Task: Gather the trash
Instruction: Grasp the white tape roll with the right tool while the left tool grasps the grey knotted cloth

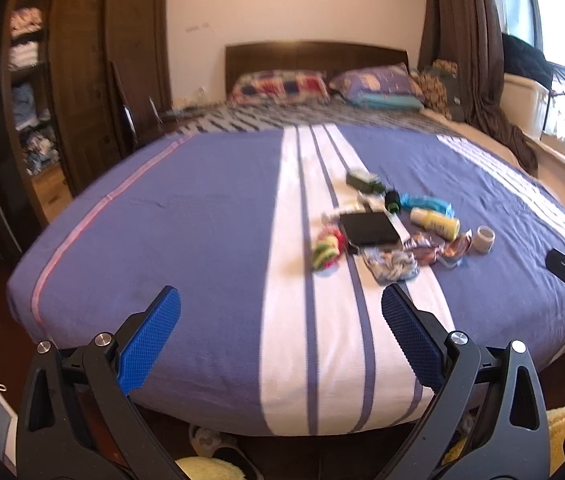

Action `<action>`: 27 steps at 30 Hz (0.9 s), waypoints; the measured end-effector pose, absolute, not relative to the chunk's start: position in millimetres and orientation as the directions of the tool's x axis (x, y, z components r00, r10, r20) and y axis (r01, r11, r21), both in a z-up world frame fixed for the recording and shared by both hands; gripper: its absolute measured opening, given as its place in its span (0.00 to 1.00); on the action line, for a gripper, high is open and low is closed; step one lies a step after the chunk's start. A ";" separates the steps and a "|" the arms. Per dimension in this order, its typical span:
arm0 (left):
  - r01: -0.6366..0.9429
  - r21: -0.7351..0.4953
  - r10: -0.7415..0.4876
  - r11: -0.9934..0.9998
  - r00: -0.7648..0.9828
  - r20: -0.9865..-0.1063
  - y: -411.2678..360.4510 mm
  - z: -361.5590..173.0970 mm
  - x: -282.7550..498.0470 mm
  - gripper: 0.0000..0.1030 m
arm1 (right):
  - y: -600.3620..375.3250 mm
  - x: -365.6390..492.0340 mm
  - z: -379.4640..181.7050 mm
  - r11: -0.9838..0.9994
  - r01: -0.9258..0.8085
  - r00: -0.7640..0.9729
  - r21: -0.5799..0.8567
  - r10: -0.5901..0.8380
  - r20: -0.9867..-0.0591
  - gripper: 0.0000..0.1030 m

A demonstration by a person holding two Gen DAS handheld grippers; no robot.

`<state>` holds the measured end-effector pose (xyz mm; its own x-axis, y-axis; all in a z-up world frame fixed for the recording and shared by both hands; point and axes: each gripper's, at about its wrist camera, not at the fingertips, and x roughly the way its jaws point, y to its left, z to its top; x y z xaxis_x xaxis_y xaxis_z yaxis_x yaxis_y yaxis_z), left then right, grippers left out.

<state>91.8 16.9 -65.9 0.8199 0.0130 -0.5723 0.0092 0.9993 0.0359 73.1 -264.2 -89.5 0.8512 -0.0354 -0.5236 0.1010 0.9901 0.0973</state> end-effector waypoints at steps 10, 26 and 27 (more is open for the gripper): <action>0.181 -0.016 -0.148 0.983 0.743 -0.653 -45.2 -116.3 156.9 0.72 | -284.4 156.3 -135.3 0.990 0.116 0.786 0.082 -0.041 -0.617 0.67; 0.220 -0.070 -0.202 0.973 0.667 -0.717 -76.5 -153.3 216.9 0.46 | -291.6 218.5 -162.4 0.994 0.058 0.760 0.093 0.016 -0.649 0.34; 0.222 -0.066 -0.201 0.973 0.666 -0.718 -76.4 -152.7 216.9 0.45 | -291.3 218.2 -162.2 0.994 0.052 0.761 0.093 0.021 -0.648 0.34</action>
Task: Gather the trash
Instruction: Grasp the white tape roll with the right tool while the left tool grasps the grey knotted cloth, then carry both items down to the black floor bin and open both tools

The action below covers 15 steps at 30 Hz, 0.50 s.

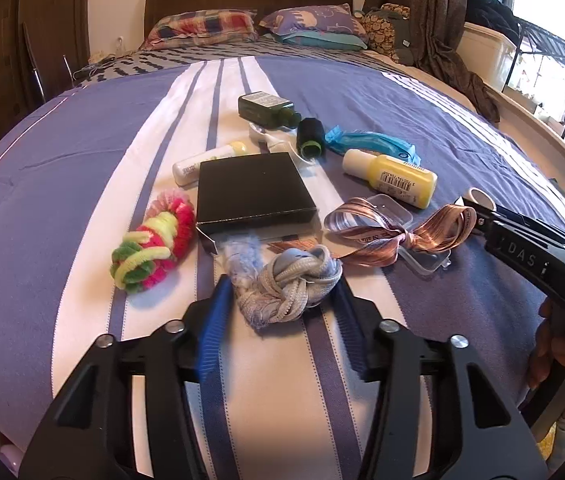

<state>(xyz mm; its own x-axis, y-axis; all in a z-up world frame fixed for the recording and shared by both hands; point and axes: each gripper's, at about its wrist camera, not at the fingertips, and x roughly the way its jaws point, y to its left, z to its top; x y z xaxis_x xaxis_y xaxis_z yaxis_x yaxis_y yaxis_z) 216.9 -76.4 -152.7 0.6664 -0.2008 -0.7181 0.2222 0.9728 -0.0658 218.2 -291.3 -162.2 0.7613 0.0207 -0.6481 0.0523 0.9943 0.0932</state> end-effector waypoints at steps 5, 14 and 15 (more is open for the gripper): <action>0.221 -0.069 -0.202 0.973 0.665 -0.719 -70.6 -151.8 210.2 0.34 | -289.8 210.7 -161.7 0.996 0.051 0.762 0.074 0.009 -0.647 0.33; 0.223 -0.087 -0.215 0.971 0.657 -0.722 -53.1 -149.9 165.7 0.26 | -282.2 157.2 -154.4 0.997 0.025 0.765 0.075 0.029 -0.644 0.33; 0.220 -0.090 -0.216 0.971 0.658 -0.721 -51.7 -149.2 160.2 0.26 | -279.7 148.4 -151.9 0.997 0.021 0.767 0.068 0.028 -0.641 0.33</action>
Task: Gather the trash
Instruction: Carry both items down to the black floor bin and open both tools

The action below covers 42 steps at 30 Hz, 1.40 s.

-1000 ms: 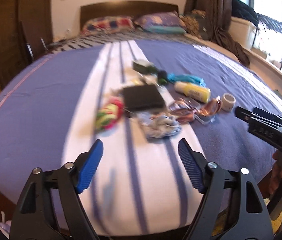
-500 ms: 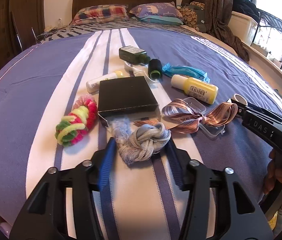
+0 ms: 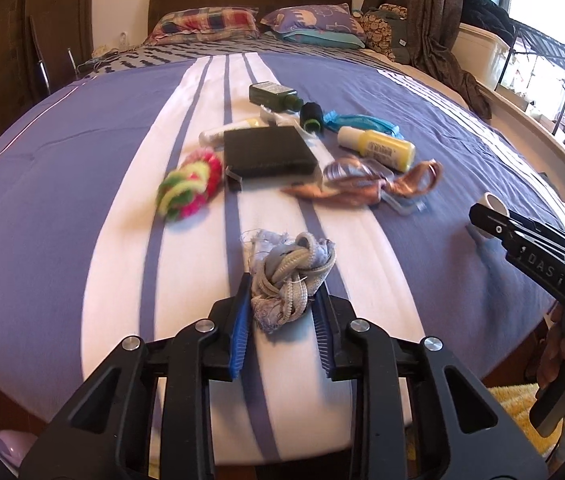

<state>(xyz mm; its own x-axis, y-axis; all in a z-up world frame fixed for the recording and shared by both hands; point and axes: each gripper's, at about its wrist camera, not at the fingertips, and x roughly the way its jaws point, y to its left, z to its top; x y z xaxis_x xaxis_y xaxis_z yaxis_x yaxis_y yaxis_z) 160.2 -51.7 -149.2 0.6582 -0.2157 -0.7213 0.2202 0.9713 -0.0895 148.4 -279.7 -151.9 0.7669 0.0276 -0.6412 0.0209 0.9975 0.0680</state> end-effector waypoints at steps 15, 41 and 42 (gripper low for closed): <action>0.232 -0.080 -0.225 0.969 0.713 -0.664 -42.5 -125.5 56.5 0.26 | -255.4 19.4 -116.7 0.999 0.038 0.825 -0.032 -0.049 -0.563 0.33; 0.227 -0.155 -0.240 0.961 0.420 -0.875 -36.6 -286.0 14.7 0.26 | -204.1 0.0 -268.8 0.981 -0.175 0.551 0.089 0.172 -0.817 0.33; 0.228 -0.165 -0.247 0.959 0.399 -0.883 -37.0 -293.4 16.3 0.26 | -202.2 2.0 -276.9 0.980 -0.177 0.533 0.091 0.173 -0.828 0.33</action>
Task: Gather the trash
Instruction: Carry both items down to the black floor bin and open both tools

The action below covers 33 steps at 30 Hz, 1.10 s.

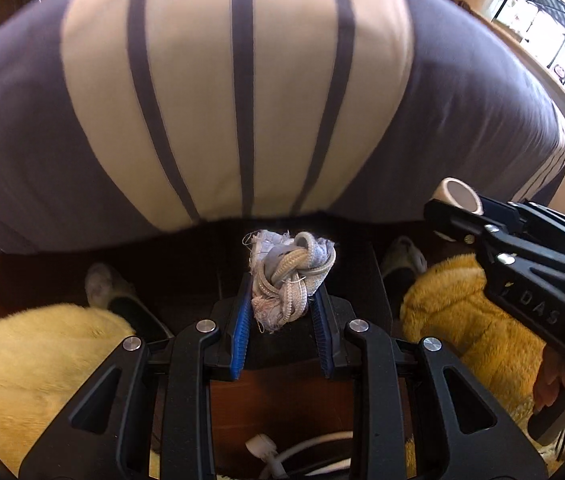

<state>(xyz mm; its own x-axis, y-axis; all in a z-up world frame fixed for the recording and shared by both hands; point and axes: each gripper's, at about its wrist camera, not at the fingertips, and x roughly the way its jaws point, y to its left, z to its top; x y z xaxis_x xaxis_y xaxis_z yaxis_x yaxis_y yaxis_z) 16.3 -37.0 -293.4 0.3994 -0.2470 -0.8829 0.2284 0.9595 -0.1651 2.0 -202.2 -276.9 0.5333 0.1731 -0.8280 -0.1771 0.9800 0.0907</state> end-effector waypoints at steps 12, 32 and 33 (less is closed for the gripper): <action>0.245 -0.222 -0.281 0.944 0.243 -0.928 -41.3 -342.8 33.9 0.28 | -201.7 31.8 -323.6 0.967 -0.149 0.396 0.208 0.251 -0.883 0.34; 0.206 -0.125 -0.207 0.971 0.453 -0.867 -15.2 -259.7 38.8 0.74 | -232.4 23.0 -232.5 0.989 -0.073 0.645 0.129 0.145 -0.750 0.61; 0.204 -0.113 -0.201 0.973 0.490 -0.848 -12.5 -244.5 40.5 0.75 | -234.3 22.3 -222.4 0.990 -0.069 0.668 0.125 0.139 -0.731 0.62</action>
<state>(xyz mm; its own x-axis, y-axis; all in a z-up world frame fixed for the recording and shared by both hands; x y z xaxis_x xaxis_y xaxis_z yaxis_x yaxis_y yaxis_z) 40.5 -12.5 -244.5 0.4899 -0.2010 -0.8483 0.2035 0.9725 -0.1130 22.3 -234.3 -222.4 0.6681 0.1387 -0.7310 -0.0691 0.9898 0.1247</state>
